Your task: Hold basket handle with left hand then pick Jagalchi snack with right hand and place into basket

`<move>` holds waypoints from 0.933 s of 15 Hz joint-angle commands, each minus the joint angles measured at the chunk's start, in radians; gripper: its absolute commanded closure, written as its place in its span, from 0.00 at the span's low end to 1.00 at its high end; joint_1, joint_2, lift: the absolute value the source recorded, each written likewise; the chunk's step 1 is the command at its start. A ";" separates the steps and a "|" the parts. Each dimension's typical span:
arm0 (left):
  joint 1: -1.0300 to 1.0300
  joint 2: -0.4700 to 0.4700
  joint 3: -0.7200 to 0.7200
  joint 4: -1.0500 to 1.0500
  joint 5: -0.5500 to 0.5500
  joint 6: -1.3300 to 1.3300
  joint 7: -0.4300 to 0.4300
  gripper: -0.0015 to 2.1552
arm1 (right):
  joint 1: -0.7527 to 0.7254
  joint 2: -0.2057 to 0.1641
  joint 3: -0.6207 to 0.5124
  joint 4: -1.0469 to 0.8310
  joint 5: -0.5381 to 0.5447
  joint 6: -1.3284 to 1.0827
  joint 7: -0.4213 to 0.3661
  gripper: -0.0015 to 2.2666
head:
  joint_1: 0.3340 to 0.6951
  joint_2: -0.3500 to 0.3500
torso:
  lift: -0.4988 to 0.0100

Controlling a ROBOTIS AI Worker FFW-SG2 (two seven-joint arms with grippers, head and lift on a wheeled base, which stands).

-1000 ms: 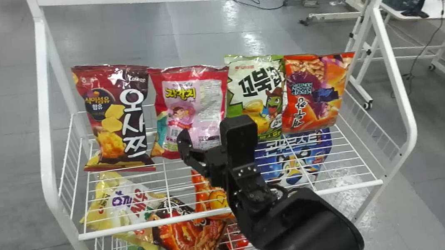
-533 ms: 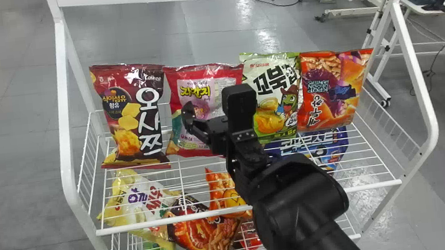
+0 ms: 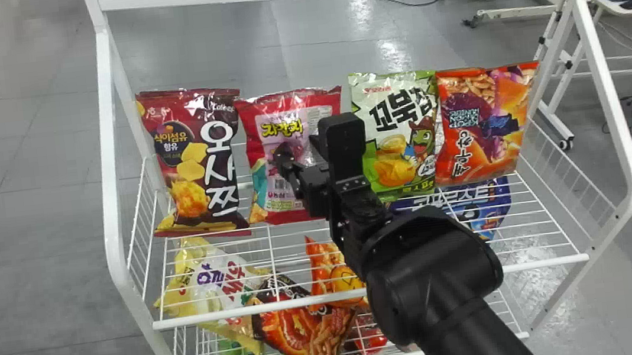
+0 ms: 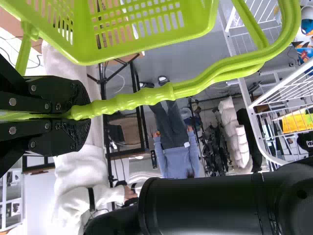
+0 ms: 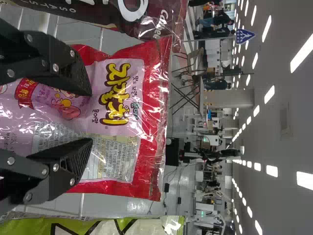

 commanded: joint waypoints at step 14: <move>0.014 0.005 -0.005 -0.015 0.001 0.000 -0.002 0.97 | 0.300 -0.133 -0.019 -0.473 -0.028 0.100 -0.007 0.99 | 1.00 0.27 | 0.96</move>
